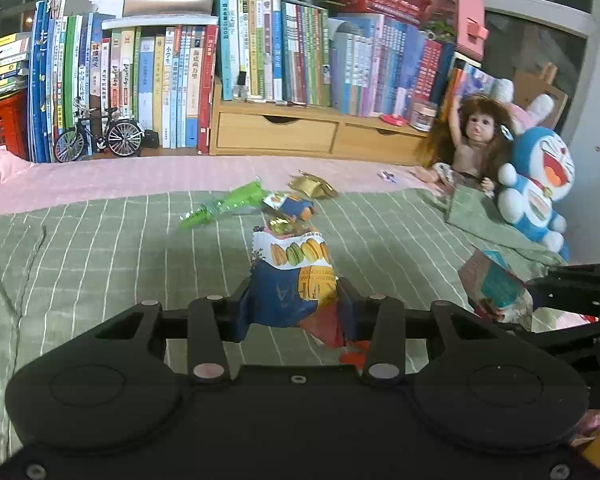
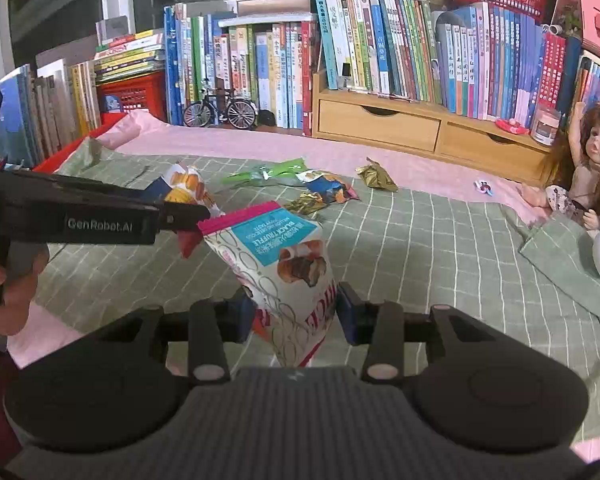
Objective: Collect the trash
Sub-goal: 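Lift both held packets and carry them down past the bed edge to the bin, then open both tools over the bin to drop the packets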
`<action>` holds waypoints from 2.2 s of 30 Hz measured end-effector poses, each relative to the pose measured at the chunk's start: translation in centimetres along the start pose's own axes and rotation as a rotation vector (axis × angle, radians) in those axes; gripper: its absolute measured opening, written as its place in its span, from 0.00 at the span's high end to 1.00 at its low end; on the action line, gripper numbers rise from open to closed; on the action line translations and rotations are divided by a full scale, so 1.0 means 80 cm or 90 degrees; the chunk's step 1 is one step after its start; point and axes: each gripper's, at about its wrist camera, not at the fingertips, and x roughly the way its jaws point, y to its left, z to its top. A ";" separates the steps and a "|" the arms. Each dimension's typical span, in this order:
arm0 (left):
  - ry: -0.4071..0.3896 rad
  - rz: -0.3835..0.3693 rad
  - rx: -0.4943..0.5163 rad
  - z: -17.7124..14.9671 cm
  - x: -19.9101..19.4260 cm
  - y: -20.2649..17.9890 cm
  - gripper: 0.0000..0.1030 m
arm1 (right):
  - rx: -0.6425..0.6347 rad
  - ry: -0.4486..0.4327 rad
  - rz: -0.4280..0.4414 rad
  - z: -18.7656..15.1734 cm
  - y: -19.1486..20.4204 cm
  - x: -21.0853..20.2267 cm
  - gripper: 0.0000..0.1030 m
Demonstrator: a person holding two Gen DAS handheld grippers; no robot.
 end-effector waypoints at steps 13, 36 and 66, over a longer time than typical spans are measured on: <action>-0.019 -0.024 0.021 -0.039 -0.067 -0.008 0.61 | 0.002 -0.005 0.021 -0.031 0.041 -0.044 0.54; 0.019 -0.031 0.039 -0.161 -0.144 -0.003 0.61 | 0.053 0.092 0.036 -0.123 0.099 -0.065 0.53; 0.243 -0.039 0.030 -0.337 -0.110 0.016 0.61 | 0.047 0.353 0.134 -0.241 0.138 0.023 0.50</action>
